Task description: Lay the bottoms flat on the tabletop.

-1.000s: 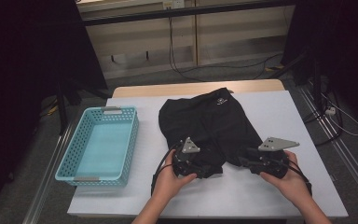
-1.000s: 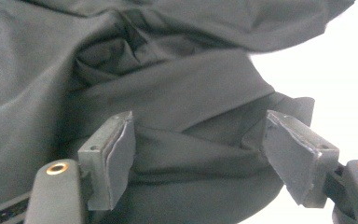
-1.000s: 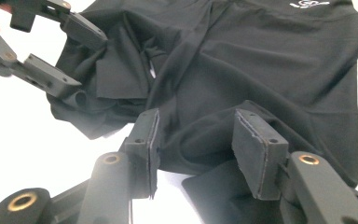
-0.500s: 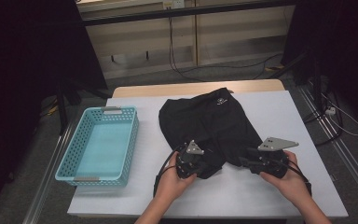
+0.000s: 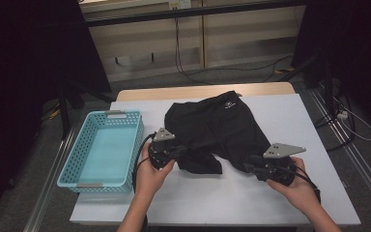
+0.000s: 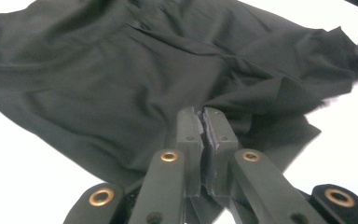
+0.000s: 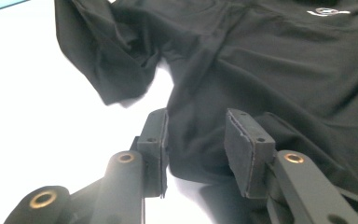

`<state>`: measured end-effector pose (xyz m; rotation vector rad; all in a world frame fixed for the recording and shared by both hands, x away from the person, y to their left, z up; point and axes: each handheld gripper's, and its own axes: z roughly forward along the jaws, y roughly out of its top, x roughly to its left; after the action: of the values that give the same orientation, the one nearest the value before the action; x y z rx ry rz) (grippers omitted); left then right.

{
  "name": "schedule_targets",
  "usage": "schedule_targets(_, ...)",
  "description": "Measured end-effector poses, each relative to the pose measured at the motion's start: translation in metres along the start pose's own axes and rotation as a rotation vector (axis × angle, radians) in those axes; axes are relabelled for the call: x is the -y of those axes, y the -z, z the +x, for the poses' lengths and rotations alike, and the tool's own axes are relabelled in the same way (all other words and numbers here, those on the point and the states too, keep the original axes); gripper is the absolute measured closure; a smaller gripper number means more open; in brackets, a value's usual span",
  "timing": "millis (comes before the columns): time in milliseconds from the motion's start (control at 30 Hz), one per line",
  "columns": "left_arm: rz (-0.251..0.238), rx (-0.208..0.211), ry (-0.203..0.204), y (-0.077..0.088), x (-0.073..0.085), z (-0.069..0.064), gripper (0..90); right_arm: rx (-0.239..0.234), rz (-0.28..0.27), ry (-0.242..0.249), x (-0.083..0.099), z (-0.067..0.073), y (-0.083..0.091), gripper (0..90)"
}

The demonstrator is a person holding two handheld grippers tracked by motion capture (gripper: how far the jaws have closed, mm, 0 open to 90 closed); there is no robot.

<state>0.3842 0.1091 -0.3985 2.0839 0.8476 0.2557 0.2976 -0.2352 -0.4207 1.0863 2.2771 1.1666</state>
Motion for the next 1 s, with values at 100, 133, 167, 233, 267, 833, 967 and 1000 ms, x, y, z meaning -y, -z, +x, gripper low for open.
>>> schedule_targets(100,-0.013,-0.001,-0.003,-0.001,-0.001,-0.001,85.8,-0.017,0.036,0.018,0.002,0.007,-0.011,59.8)
schedule_targets(133,-0.012,0.002,-0.004,-0.002,-0.001,-0.002,85.8,-0.014,0.053,0.029,0.004,0.008,-0.016,57.9)
schedule_targets(167,-0.010,0.005,-0.010,-0.003,-0.001,-0.003,85.7,-0.002,0.069,0.040,0.005,0.009,-0.020,57.0)
schedule_targets(233,-0.004,0.007,-0.018,-0.005,-0.001,-0.004,85.6,0.015,0.102,0.052,0.007,0.009,-0.029,57.2)
schedule_targets(267,-0.003,0.013,-0.014,-0.006,-0.001,-0.005,85.6,0.020,0.116,0.056,0.009,0.009,-0.033,58.0)
schedule_targets(833,-0.018,0.026,-0.007,-0.005,0.000,-0.003,85.2,-0.040,0.015,-0.019,-0.025,-0.010,-0.038,87.9)
schedule_targets(967,-0.017,0.031,-0.003,-0.005,0.001,-0.003,85.2,-0.043,-0.018,-0.089,-0.035,-0.025,-0.049,87.8)
schedule_targets(1000,-0.015,0.032,-0.005,-0.005,0.001,-0.003,85.2,-0.038,-0.014,-0.098,-0.036,-0.028,-0.053,87.8)
